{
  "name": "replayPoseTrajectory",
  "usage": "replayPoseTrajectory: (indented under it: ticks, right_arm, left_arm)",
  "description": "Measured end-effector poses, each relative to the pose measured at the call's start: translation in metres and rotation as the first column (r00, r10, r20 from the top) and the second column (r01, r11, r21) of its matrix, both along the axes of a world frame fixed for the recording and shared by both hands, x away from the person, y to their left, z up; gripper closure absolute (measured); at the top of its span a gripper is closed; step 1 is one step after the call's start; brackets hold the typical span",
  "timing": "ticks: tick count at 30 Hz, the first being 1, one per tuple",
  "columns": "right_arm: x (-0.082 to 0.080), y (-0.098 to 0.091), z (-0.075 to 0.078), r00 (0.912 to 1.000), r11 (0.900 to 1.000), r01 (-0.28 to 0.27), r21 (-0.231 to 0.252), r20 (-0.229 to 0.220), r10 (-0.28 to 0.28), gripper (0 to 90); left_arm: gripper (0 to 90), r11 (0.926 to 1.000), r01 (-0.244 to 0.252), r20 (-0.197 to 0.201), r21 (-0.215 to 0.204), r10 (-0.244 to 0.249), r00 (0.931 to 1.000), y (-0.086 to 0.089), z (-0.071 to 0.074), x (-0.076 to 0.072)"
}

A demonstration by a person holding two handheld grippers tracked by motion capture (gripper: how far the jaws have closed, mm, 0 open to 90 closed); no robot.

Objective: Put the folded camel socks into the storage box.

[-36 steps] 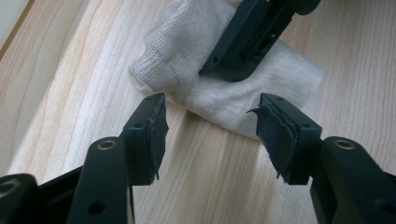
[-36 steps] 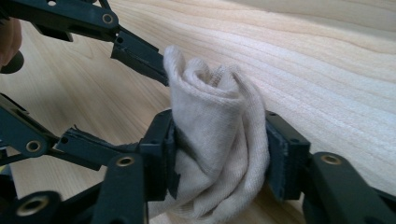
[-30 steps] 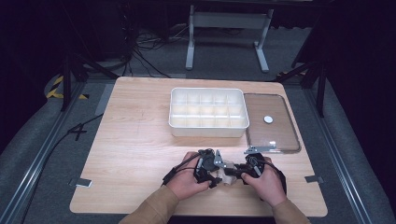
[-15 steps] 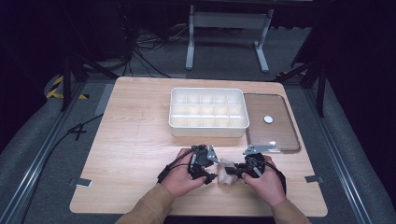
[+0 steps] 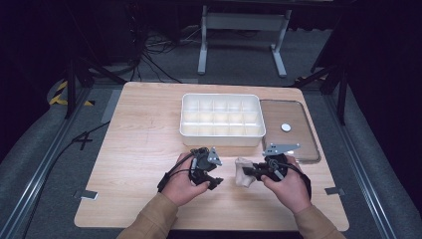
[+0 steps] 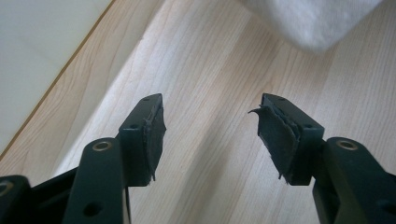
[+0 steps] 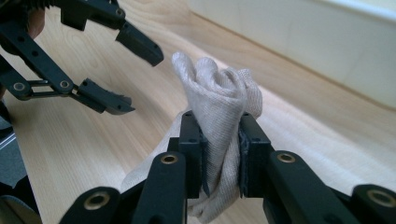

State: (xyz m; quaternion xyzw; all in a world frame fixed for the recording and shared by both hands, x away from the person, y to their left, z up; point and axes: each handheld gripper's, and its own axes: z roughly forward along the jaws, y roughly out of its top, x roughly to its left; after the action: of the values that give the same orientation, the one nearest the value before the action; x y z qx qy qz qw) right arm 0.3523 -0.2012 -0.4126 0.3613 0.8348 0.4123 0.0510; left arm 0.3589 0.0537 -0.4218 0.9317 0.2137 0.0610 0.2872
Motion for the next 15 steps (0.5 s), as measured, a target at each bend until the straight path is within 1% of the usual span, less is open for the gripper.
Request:
replayPoseTrajectory:
  ticks: [3,6,7,8,10,13,15]
  right_arm:
    - [0.005,0.000,0.009,0.9999,0.9998,-0.004,-0.019,0.012,0.004,75.1]
    - [0.010,0.000,0.017,0.9998,0.9994,-0.013,-0.031,0.018,0.013,74.9]
    - [0.010,0.000,0.017,0.9998,0.9994,-0.013,-0.031,0.018,0.013,74.9]
    - [0.013,-0.001,0.020,0.9996,0.9992,-0.015,-0.037,0.023,0.016,74.8]
    - [0.015,-0.003,0.023,0.9995,0.9991,-0.015,-0.039,0.026,0.016,74.8]
    - [0.018,-0.005,0.027,0.9992,0.9987,-0.015,-0.048,0.035,0.017,74.7]
    - [0.020,-0.007,0.030,0.9991,0.9991,-0.016,-0.041,0.038,0.017,74.7]
  left_arm:
    - [42.5,0.9999,-0.014,0.005,0.007,0.014,0.9999,0.004,0.003,-0.001]
    - [42.4,0.9995,-0.032,0.009,-0.003,0.032,0.9994,0.012,0.006,-0.001]
    - [42.3,0.9995,-0.032,0.009,-0.003,0.032,0.9994,0.012,0.006,-0.001]
    - [42.3,0.9993,-0.037,0.010,-0.003,0.037,0.9993,0.014,0.007,-0.001]
    - [41.8,0.9985,-0.054,0.011,-0.012,0.054,0.9985,0.020,0.010,0.000]
    - [41.8,0.9981,-0.059,0.013,-0.016,0.059,0.9982,0.022,0.010,-0.001]
    - [41.7,0.9979,-0.063,0.011,-0.015,0.063,0.9979,0.024,0.011,-0.001]
